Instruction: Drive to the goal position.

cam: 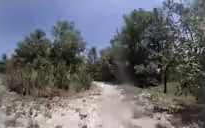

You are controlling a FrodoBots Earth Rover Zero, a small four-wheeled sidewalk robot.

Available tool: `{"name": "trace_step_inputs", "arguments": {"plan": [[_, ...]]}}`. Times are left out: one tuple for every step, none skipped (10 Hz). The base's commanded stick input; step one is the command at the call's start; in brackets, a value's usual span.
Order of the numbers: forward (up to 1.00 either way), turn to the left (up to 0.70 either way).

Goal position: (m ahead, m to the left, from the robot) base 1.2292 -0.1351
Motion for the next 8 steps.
{"name": "trace_step_inputs", "arguments": {"plan": [[0.85,-0.01],[0.85,-0.01],[0.85,-0.01],[0.85,-0.01],[0.85,-0.01],[0.85,-0.01],[0.85,-0.01],[0.85,-0.01]]}}
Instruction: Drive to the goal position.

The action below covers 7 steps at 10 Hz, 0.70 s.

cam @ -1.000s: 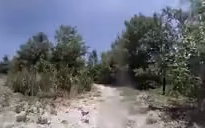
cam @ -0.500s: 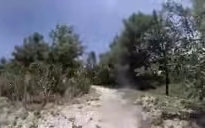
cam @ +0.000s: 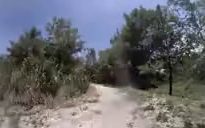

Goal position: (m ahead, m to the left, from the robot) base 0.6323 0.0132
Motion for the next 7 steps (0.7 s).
{"name": "trace_step_inputs", "arguments": {"plan": [[0.85,-0.01],[0.85,-0.01],[0.85,-0.01],[0.85,-0.01],[0.85,-0.01],[0.85,-0.01],[0.85,-0.01]]}}
